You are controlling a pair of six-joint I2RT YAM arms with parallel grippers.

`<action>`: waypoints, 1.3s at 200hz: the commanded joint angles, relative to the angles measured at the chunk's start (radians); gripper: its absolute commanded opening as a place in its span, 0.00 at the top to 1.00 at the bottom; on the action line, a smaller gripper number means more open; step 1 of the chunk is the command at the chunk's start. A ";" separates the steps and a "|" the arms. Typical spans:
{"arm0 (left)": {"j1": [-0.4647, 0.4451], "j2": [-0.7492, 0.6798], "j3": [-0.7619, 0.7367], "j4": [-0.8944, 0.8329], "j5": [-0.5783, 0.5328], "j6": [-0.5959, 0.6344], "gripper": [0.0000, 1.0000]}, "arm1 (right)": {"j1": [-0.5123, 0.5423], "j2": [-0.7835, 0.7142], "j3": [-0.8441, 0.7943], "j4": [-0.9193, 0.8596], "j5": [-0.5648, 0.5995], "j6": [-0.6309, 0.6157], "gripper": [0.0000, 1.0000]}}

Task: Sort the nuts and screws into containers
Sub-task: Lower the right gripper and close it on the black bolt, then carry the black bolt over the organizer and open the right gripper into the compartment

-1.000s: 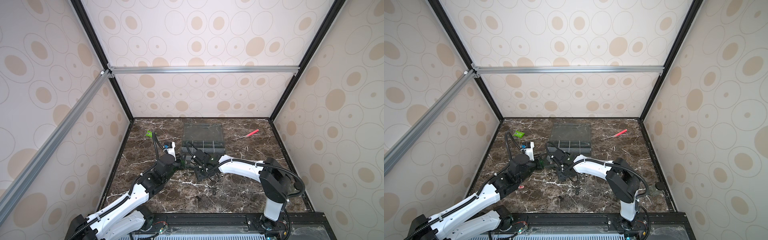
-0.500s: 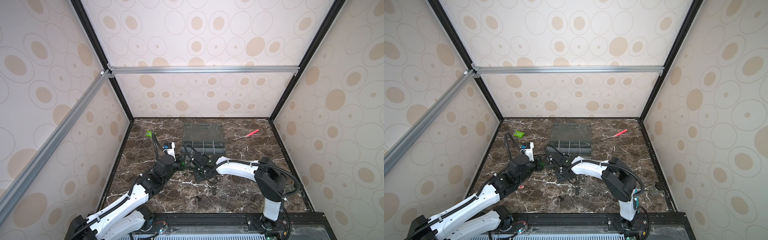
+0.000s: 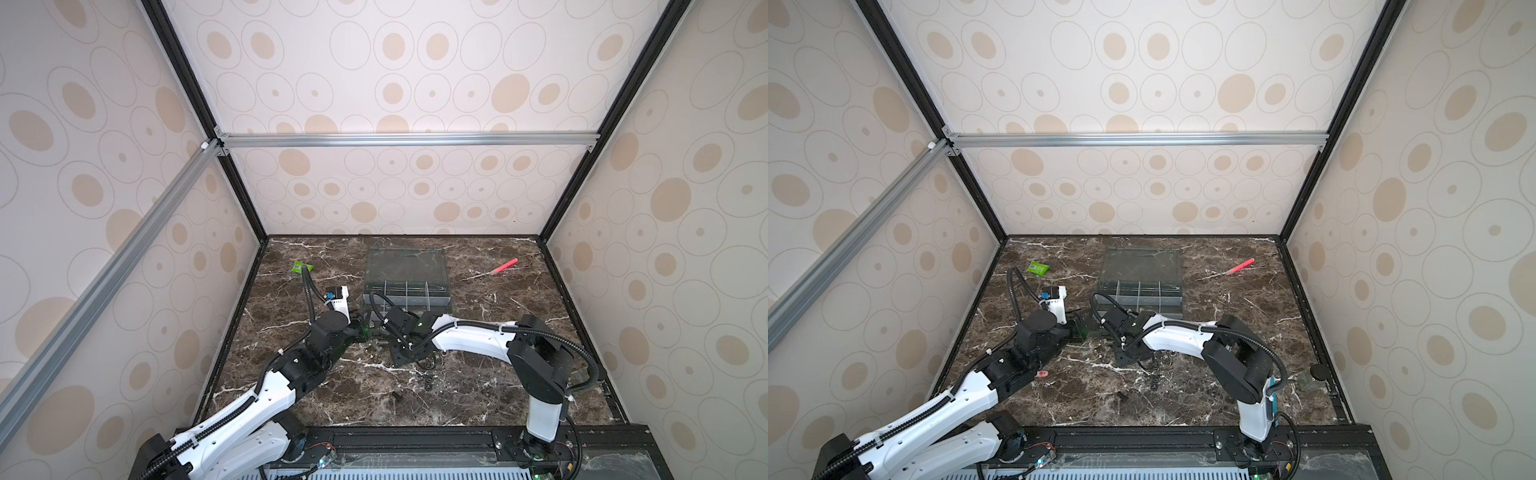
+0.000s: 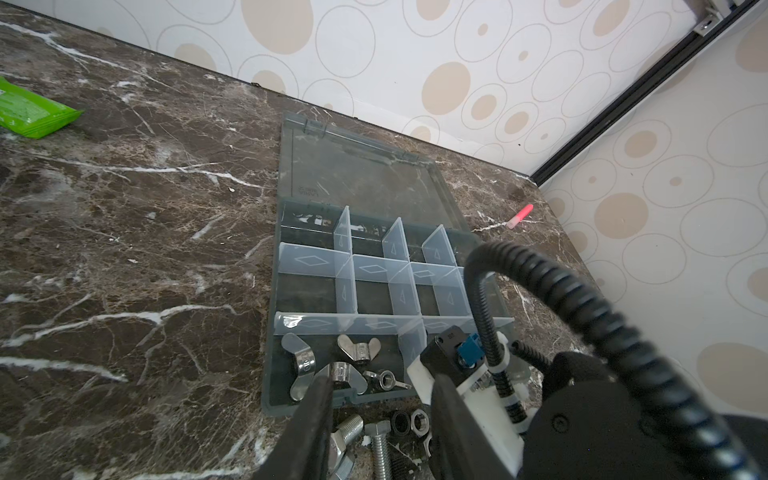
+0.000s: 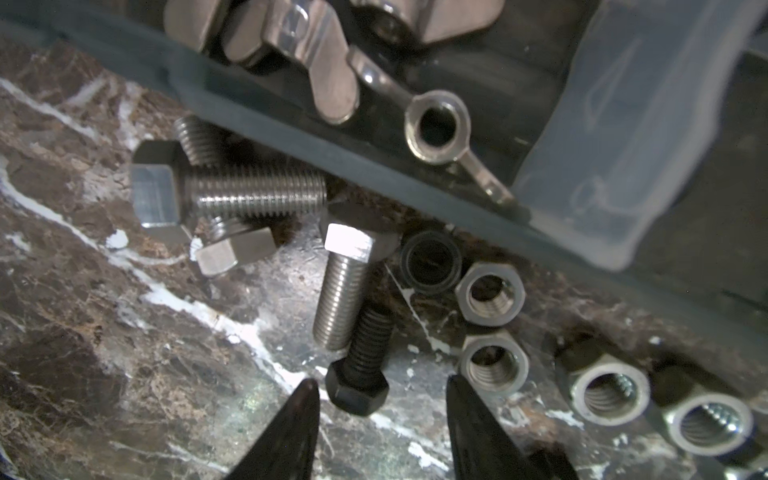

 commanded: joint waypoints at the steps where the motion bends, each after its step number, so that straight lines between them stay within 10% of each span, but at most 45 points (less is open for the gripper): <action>1: 0.006 -0.016 0.001 -0.020 -0.010 -0.014 0.60 | 0.006 0.015 -0.004 -0.029 0.024 0.000 0.48; 260: 0.005 0.001 0.042 -0.032 -0.027 -0.011 0.60 | 0.004 0.052 0.040 -0.035 -0.012 -0.055 0.75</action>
